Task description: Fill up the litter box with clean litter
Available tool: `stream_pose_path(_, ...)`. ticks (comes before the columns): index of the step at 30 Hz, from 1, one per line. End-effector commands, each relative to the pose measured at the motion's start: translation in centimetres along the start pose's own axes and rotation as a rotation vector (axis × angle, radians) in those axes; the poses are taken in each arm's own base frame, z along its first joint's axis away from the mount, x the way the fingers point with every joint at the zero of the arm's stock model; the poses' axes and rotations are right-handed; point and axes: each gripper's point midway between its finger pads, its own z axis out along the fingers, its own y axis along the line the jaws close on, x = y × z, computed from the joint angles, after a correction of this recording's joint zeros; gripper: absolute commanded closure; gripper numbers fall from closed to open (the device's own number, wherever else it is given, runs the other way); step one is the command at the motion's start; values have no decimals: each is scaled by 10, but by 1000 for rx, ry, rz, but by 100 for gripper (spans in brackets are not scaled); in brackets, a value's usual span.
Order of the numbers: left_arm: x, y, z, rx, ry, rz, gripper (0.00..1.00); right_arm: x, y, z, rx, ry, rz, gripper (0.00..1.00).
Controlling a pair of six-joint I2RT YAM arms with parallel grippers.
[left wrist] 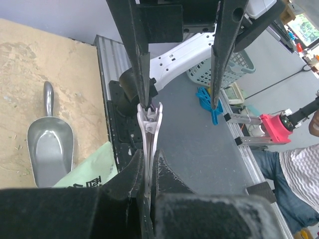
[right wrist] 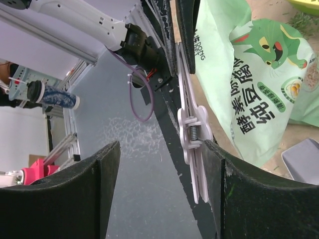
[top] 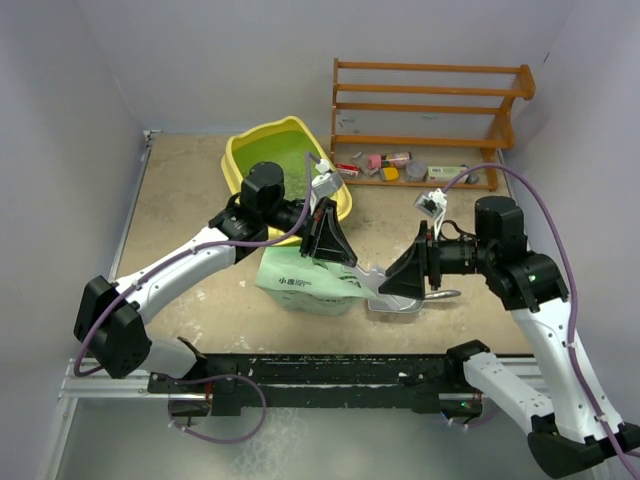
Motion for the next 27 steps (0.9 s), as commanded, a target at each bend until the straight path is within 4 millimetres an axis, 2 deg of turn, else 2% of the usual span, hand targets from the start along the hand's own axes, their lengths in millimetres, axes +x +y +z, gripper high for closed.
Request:
stream_pose_path(1, -18, -28, 0, 64, -4, 98, 100, -12, 2, -8, 54, -27, -76, 33)
stream_pose_path(5, -16, -25, 0, 47, -2, 90, 100, -13, 5, -13, 77, -27, -87, 38)
stream_pose_path(8, -17, -24, 0, 48, -3, 88, 100, -13, 3, -15, 105, -38, -85, 38)
stream_pose_path(15, -23, -25, 3, 52, -12, 92, 100, -2, -12, -4, 84, 12, -52, 39)
stream_pose_path(27, -22, -19, 11, 61, -8, 76, 100, -3, -9, 1, 30, -7, -67, 43)
